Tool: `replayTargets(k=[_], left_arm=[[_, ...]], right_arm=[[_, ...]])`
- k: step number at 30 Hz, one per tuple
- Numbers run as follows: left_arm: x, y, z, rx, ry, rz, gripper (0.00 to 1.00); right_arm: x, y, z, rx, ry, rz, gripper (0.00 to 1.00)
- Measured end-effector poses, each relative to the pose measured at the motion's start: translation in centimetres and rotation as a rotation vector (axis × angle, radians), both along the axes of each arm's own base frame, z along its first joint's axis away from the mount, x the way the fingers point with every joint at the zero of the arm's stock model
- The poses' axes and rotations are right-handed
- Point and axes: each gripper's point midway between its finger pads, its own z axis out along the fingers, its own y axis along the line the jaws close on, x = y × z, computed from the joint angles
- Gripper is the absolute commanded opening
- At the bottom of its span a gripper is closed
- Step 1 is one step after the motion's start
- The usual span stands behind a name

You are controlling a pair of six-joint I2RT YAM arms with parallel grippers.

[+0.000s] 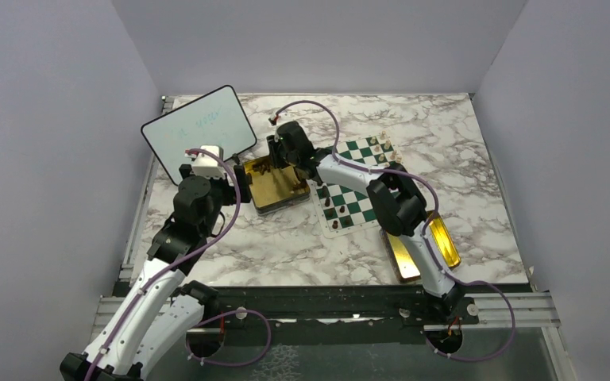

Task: Set up the chess pieces on the board
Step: Pick up the chess piece from the storage box.

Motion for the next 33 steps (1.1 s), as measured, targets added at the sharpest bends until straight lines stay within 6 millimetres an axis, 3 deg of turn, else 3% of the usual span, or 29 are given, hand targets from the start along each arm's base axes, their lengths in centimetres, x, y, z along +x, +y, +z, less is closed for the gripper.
replayTargets(k=[27, 33], left_arm=[[-0.3, 0.2, 0.5, -0.002, -0.019, 0.001, 0.99], [-0.3, 0.2, 0.5, -0.002, -0.019, 0.001, 0.99]], right_arm=[[0.7, 1.2, -2.0, -0.046, 0.012, 0.002, 0.29], [0.6, 1.3, -2.2, -0.061, 0.014, 0.006, 0.13]])
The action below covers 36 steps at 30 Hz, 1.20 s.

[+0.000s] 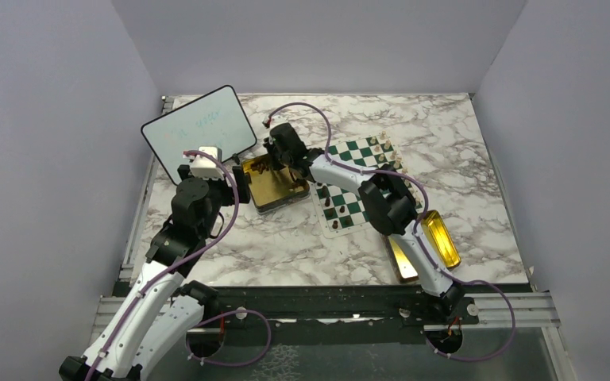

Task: Set up the chess pieces on the board
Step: Pick up the chess piece from the storage box, then place the chess piece on the chessboard.

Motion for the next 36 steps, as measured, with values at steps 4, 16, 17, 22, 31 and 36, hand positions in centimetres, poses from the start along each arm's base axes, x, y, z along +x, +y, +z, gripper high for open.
replayTargets(k=[4, 16, 17, 22, 31, 36], left_arm=[[0.0, 0.0, 0.0, 0.000, 0.000, 0.000, 0.99], [0.4, -0.2, -1.2, 0.015, 0.036, -0.001, 0.99], [0.5, -0.2, -1.3, 0.017, 0.041, -0.001, 0.99], [0.7, -0.4, -2.0, 0.018, 0.063, -0.001, 0.99], [1.2, -1.7, -6.6, 0.043, 0.232, -0.038, 0.99], [1.0, -2.1, -7.6, 0.054, 0.284, -0.062, 0.99]], right_arm=[[0.1, -0.1, 0.0, -0.007, -0.007, 0.001, 0.11], [-1.2, -0.8, 3.8, 0.022, -0.027, 0.015, 0.09], [-1.5, -1.0, 4.8, 0.029, -0.034, 0.016, 0.09], [-2.5, -2.2, 9.7, 0.073, -0.085, 0.013, 0.08], [-4.0, -7.9, 10.3, 0.006, -0.109, -0.076, 0.08], [-4.2, -12.8, 8.4, -0.059, -0.089, -0.152, 0.08]])
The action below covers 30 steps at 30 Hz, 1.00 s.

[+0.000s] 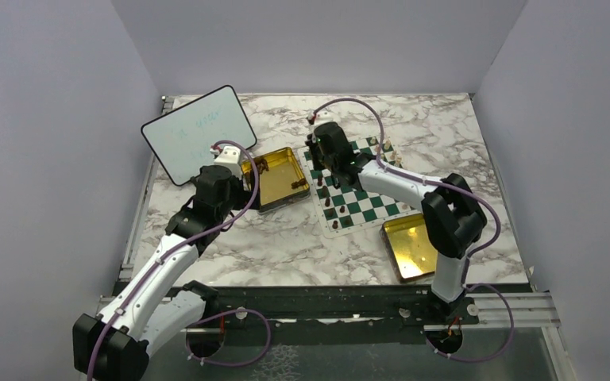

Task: Set up the chess pieces on the board
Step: Place the chess piece on the chessboard.

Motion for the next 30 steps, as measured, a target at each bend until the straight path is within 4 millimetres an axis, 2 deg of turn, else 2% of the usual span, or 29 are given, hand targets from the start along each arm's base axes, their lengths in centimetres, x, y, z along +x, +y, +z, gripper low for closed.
replayTargets(k=[7, 11, 15, 21, 30], left_arm=[[-0.4, -0.5, -0.1, 0.002, 0.014, -0.048, 0.99], [-0.6, -0.6, 0.0, 0.006, 0.010, -0.057, 0.99], [-0.6, -0.5, 0.0, 0.009, 0.009, -0.059, 0.99], [-0.6, -0.5, -0.1, 0.011, 0.012, -0.059, 0.99], [-0.5, -0.5, -0.1, 0.009, 0.006, -0.059, 0.99]], right_arm=[[0.4, -6.3, -1.7, -0.038, 0.007, -0.114, 0.08], [0.6, -8.1, -2.8, -0.043, 0.008, -0.148, 0.09], [0.6, -8.3, -3.4, -0.033, -0.002, -0.151, 0.09], [1.3, -7.5, -3.2, 0.021, -0.055, -0.137, 0.09], [1.4, -6.8, -6.1, 0.028, -0.044, -0.112, 0.09]])
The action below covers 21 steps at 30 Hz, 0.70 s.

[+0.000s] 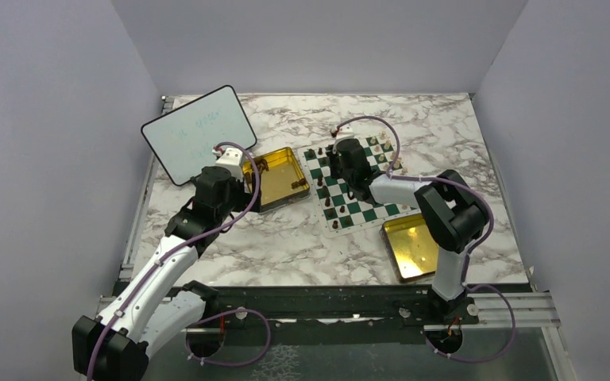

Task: Set up the chess pieces on the board
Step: Place the chess piece on the chessboard.

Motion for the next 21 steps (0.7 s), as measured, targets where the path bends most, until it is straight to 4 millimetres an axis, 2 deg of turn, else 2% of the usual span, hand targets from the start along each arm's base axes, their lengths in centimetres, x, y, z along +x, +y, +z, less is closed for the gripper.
replayTargets(k=[6, 21], left_arm=[[0.1, 0.0, 0.0, -0.001, -0.004, 0.000, 0.99], [0.1, 0.0, -0.1, 0.000, -0.006, -0.001, 0.99]], right_arm=[[0.0, 0.4, -1.2, 0.006, 0.006, 0.017, 0.09], [0.2, 0.8, -2.5, 0.002, 0.009, 0.031, 0.09]])
